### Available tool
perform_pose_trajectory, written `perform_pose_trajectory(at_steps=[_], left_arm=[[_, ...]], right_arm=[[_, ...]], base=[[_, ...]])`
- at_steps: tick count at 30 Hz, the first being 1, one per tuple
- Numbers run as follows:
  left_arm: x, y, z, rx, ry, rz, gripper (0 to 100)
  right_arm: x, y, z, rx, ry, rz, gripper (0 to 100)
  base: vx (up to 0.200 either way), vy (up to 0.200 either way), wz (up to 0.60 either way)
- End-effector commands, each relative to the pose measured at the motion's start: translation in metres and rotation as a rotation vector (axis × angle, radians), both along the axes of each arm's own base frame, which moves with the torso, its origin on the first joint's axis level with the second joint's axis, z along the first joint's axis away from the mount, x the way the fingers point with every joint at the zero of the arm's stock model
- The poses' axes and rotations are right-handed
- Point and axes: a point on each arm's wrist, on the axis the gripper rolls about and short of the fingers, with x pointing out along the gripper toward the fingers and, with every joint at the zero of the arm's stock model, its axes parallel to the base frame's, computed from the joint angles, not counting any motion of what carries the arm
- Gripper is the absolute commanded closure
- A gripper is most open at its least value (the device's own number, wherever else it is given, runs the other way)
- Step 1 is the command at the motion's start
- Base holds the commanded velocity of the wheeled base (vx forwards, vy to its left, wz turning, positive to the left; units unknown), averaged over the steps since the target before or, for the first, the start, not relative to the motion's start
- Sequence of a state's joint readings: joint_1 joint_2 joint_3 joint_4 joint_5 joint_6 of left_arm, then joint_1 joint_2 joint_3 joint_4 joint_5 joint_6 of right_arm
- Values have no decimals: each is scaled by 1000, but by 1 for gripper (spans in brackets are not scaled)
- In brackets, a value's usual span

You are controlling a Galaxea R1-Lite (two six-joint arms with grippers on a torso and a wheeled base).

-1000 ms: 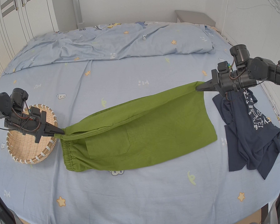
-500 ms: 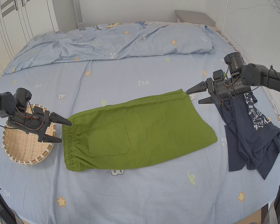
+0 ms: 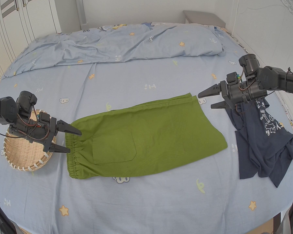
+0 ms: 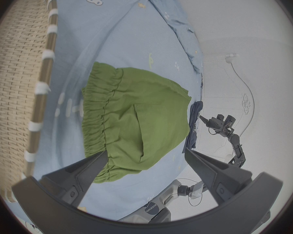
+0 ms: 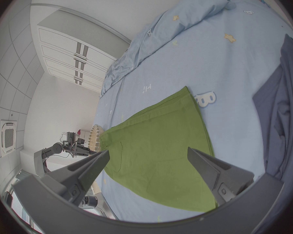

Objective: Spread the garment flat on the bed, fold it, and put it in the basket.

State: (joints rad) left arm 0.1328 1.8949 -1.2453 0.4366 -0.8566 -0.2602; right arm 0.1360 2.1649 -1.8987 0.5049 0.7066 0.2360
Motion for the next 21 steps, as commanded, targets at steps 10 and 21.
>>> perform_pose_trajectory(at_steps=[10,21], left_arm=[[-74,-8,-72,79,-214,-25,0],[-74,5,-72,128,-222,64,0]], right_arm=[[-97,-22,-6,31,-130,-19,0],[-102,-16,-3,40,-130,-4,0]], base=[[0,0,0],[0,0,0]])
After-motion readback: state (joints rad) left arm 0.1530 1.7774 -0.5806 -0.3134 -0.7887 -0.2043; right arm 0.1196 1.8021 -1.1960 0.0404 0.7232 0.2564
